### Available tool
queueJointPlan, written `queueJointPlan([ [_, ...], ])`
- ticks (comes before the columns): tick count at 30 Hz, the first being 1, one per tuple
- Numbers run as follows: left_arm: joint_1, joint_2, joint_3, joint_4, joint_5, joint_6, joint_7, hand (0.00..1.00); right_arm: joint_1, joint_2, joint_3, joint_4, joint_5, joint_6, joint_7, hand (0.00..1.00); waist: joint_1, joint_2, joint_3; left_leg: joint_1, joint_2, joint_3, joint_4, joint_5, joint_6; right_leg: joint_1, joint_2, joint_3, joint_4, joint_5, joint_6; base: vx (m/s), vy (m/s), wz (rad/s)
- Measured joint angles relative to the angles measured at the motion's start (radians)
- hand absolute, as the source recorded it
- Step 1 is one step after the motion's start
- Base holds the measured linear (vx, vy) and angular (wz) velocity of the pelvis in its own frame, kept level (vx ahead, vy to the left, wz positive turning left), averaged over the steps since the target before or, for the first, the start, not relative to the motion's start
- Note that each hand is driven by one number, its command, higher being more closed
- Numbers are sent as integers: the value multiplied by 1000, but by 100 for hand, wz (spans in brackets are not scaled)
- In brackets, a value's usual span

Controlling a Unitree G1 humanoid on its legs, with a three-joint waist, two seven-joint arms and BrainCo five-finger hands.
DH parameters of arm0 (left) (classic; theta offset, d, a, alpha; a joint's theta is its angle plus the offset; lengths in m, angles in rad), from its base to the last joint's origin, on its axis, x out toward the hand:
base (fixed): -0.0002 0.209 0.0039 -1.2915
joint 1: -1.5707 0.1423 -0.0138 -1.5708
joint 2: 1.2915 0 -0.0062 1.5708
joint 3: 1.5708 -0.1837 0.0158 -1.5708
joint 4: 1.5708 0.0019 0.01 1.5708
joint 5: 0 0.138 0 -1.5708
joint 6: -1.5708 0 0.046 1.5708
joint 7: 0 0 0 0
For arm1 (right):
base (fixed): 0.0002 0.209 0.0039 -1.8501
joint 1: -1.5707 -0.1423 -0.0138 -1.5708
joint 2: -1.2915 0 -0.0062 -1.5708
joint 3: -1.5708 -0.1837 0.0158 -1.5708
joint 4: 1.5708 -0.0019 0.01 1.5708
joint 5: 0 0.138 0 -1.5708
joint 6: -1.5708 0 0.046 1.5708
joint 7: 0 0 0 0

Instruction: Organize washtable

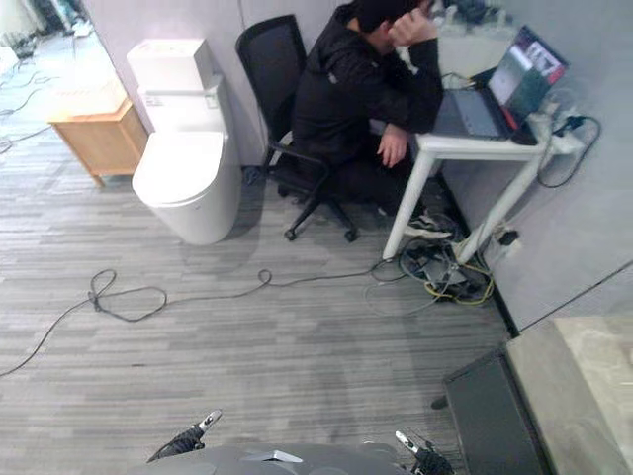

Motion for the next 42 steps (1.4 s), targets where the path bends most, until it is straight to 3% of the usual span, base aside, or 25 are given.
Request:
queueJointPlan([
  [3, 42, -26, 21, 4, -7, 4, 0, 0, 12, -8, -6, -2, 0, -6, -2, 0, 9, 13, 8, -32, 35, -50, 161, 95, -22, -8, 32, 106, 58, -34, -14, -162, -120, -118],
  [4, 40, -32, 23, 4, -7, 3, 1, 0, 10, -8, -6, -3, 0, -5, -4, 0, 17, 13, 5, -48, 31, -80, 188, 86, -6, -26, 42, 158, 70, -40, -23, -47, -64, -127],
  [6, 34, -41, 35, 4, -7, 2, 1, 0, 11, -20, -29, -2, 0, -3, -12, 0, 12, 27, 18, -65, -51, -187, 49, -50, -13, -60, 54, 260, 83, -42, -26, 44, -27, -131],
  [7, 35, -45, 35, 4, -7, 2, 2, 0, 13, -23, -33, -2, -2, -3, -12, 0, 12, 29, 20, -67, -78, -239, -2, -62, -15, -68, 59, 290, 83, -42, -26, 60, 40, -130],
  [8, 41, -50, 42, 3, -7, 1, 3, 0, 12, -24, -35, -4, -23, -1, -12, 0, 17, 35, 18, -57, -125, -369, -123, -66, -24, -99, 77, 355, 100, -45, -22, 54, 84, -112],
  [10, 42, -62, 44, 4, -5, 2, 11, 0, 11, -24, -21, -5, -37, -1, -10, 0, 25, 57, 13, -40, -140, -523, -269, -64, -27, -144, 121, 439, 143, -55, -9, 138, 203, -167],
  [11, 36, -57, 42, 7, -1, 2, 11, 0, 7, -26, -16, -12, -37, -3, -10, 0, 27, 64, 19, -26, -131, -488, -288, -81, -46, -159, 136, 496, 192, -74, 1, 152, 263, -171],
  [12, 36, -46, 35, 8, 1, 1, 11, 0, 7, -22, -5, -13, -37, -3, -9, 0, 28, 55, 20, -12, -138, -451, -293, -85, -37, -164, 129, 526, 204, -81, 5, 177, 279, -132],
  [14, 19, -18, -16, 10, 15, -5, 10, 0, 25, -9, 30, -12, -28, -4, 0, 0, 2, 19, -25, -16, -171, -370, -294, -123, 3, -186, 95, 596, 161, -75, 32, 230, 273, -95],
  [17, -16, 1, -81, 8, 44, -10, 11, 0, 13, -18, 60, -35, -28, -4, 2, 0, -3, 17, -34, -36, -189, -238, -299, -138, 39, -251, 62, 704, 111, -25, 72, 218, 249, -129],
  [18, -30, -3, -93, 9, 52, -10, 13, 0, -1, -26, 76, -48, -28, -6, 3, 0, -3, 28, -38, -40, -181, -162, -308, -133, 60, -296, 63, 684, 100, 30, 65, 262, 246, -199],
  [20, -40, -7, -104, 11, 55, -9, 15, 0, -31, -56, 115, -52, -28, -6, 3, 0, -4, 69, -36, -33, -145, -58, -328, -119, 67, -328, 57, 497, 67, 113, 2, 260, 76, -180],
  [21, -46, -18, -105, 12, 62, -8, 15, 0, -40, -66, 164, -55, -29, -6, 2, 0, -4, 75, -32, -16, -137, 13, -326, -111, 59, -340, 10, 189, 120, 112, -43, 250, -49, -170],
  [22, -57, -11, -105, 10, 69, -9, 17, 0, -40, -66, 185, -66, -31, -6, 2, 0, -1, 63, -27, -19, -139, 57, -262, -107, 51, -334, -37, -35, 132, 118, -97, 66, -36, -195],
  [23, -73, 4, -101, 7, 73, -10, 17, 0, -53, -65, 212, -89, -32, -8, 2, 0, 2, 31, 8, -71, -132, 71, -127, -107, 54, -301, -98, -183, 111, 140, -100, -217, -79, -150],
  [24, -76, 10, -103, 6, 74, -15, 16, 0, -54, -61, 217, -85, -33, -11, 3, 0, 7, 38, -4, -62, -142, 78, -214, -123, 94, -289, -105, -207, 93, 139, -86, -563, -241, -171],
  [25, -73, -6, -114, 3, 74, -24, 16, 0, -58, -82, 211, -84, -37, -9, 3, 0, 17, 51, -9, 23, -131, 139, -479, 8, 83, -288, -130, -319, 160, 82, -60, -478, -409, -173],
  [26, -70, -10, -117, 1, 73, -24, 22, 0, -68, -84, 224, -84, -40, -6, 9, 0, 24, 49, -16, 70, -143, 217, -541, 30, 69, -269, -153, -406, 182, 43, -64, -346, -374, -163],
  [28, -74, -14, -137, 3, 72, -23, 18, 0, -70, -61, 226, -85, -41, -5, 10, 0, 19, 55, -23, 95, -141, 265, -571, 30, 69, -221, -134, -423, 124, 36, -54, -57, -280, -105],
  [29, -84, -17, -144, 2, 72, -24, 18, 0, -71, -47, 227, -82, -40, -4, 10, 0, 22, 55, -25, 100, -132, 285, -576, 33, 65, -215, -101, -407, 54, 72, -18, -88, -294, -76],
  [32, -99, -43, -145, 1, 71, -25, 17, 0, -59, -46, 201, -78, -41, -5, 8, 0, 13, 50, -22, 109, -113, 288, -599, 55, 42, -178, -35, -398, -55, 129, -33, -140, -363, -24],
  [35, -104, -43, -145, -12, 71, -25, 18, 0, -47, -43, 193, -69, -70, -6, 7, 0, 14, 25, -13, 134, -93, 287, -604, 62, 27, -130, 0, -399, -100, 134, -37, -145, -358, -3],
  [37, -104, -41, -144, -21, 71, -25, 18, 0, -44, -42, 190, -58, -72, -6, 7, 0, 20, 16, -16, 106, -59, 284, -523, 23, 14, -124, 15, -397, -108, 129, -41, -113, -291, -2],
  [39, -105, -42, -141, -34, 70, -27, 18, 0, -45, -47, 172, -44, -71, -6, 7, 0, 27, 28, -6, 27, 17, 253, -299, -51, 7, -110, 40, -398, -108, 99, -46, -139, -278, -2],
  [42, -104, -44, -130, -64, 48, -27, 17, 0, -30, -61, 170, -41, -71, -6, 7, 0, 45, 44, 21, -79, 89, 152, 6, -47, 29, -59, 55, -390, -107, 77, -58, -75, -109, -9],
])
